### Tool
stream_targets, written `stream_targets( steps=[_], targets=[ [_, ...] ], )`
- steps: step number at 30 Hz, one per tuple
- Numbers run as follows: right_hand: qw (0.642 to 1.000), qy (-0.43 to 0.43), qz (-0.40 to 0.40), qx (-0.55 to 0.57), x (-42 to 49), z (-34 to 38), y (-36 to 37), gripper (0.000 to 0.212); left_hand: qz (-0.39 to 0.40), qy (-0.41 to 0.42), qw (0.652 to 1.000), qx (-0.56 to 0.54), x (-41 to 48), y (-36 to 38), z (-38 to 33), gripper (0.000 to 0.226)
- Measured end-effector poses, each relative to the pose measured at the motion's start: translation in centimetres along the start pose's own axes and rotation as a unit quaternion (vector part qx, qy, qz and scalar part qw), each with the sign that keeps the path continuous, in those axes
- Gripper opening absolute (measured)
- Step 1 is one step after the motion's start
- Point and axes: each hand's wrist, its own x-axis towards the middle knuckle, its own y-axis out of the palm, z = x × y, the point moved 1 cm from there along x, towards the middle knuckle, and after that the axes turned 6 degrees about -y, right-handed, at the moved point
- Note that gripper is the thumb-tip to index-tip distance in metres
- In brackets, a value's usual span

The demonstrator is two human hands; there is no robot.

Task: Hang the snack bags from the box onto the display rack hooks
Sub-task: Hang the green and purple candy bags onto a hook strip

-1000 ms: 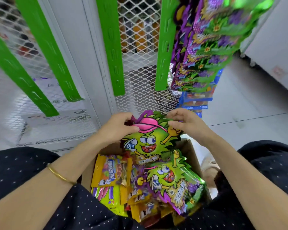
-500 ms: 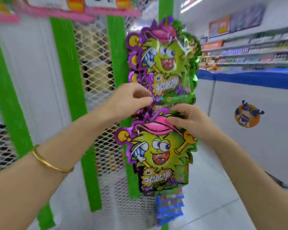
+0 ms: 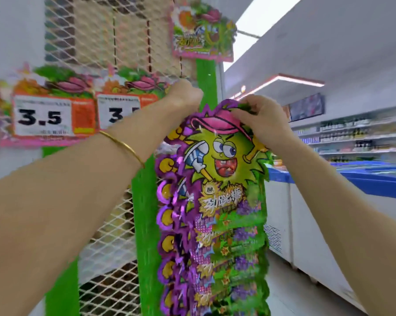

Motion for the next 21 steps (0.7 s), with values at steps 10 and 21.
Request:
stream_targets(
  steps=[10,21],
  targets=[
    [0.981,-0.094,-0.024,-0.17,3.6,0.3,2.6,0.018,0.055,-0.053,0.997,-0.014,2.0,-0.3,-0.7,0.026],
    [0.968,-0.119,0.013,-0.22,3.6,1.4,2.2,0.012,0.067,-0.101,0.992,-0.046,1.9,-0.5,-0.7,0.023]
  ],
)
